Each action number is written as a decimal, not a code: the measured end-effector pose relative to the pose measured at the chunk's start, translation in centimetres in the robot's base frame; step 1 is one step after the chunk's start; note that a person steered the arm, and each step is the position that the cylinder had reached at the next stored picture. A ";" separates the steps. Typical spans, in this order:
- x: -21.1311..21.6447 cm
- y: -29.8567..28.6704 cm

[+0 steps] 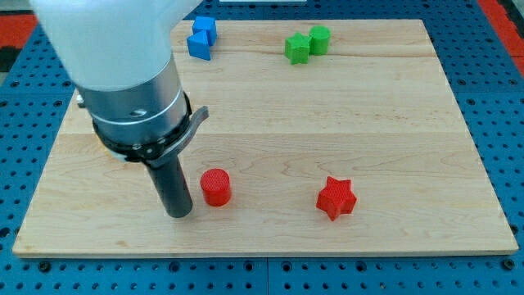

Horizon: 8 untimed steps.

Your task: Push the red circle closer to the red star

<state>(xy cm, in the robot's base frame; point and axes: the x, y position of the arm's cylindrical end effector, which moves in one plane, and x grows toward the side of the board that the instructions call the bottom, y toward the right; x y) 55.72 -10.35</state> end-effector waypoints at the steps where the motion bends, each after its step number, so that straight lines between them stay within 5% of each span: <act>1: -1.6 -0.2; 3: -1.7 5.8; 5: -3.8 3.4; 8: -2.1 13.3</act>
